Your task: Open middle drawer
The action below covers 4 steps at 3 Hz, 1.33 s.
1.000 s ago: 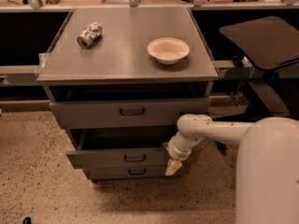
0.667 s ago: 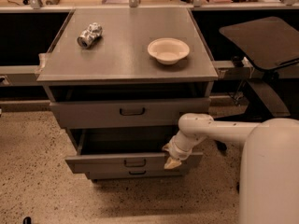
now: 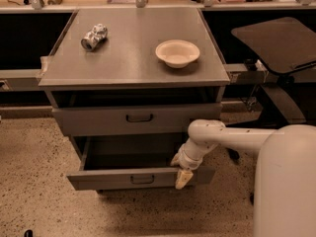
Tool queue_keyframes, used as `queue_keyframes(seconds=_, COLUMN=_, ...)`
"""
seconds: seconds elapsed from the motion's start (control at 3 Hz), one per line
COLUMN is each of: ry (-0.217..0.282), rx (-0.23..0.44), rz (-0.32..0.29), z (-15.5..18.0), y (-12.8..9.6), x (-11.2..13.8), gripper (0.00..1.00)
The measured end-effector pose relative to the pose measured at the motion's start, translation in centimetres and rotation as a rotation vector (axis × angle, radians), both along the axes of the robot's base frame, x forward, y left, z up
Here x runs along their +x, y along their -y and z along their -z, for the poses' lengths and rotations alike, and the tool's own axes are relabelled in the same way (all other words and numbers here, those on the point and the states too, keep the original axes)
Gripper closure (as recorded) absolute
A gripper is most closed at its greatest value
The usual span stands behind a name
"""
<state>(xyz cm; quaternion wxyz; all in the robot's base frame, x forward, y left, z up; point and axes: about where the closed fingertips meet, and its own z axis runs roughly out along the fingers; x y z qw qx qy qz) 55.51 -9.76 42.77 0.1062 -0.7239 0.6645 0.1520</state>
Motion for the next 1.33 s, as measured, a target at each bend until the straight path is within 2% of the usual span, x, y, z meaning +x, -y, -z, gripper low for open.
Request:
queue_keyframes(seconds=0.33, ry=0.0, rx=0.0, rz=0.0, z=0.0, y=0.0, x=0.0, gripper=0.08)
queue_keyframes(seconds=0.67, ry=-0.041, rx=0.009, rz=-0.01, z=0.8, y=0.0, x=-0.5, gripper=0.0)
queue_keyframes(seconds=1.0, ry=-0.081, rx=0.018, rz=-0.043, z=1.3, y=-0.3, x=-2.6, gripper=0.18)
queue_keyframes(seconds=1.33, ry=-0.115, rx=0.036, rz=-0.118, z=0.4, y=-0.9, x=-7.2, gripper=0.43)
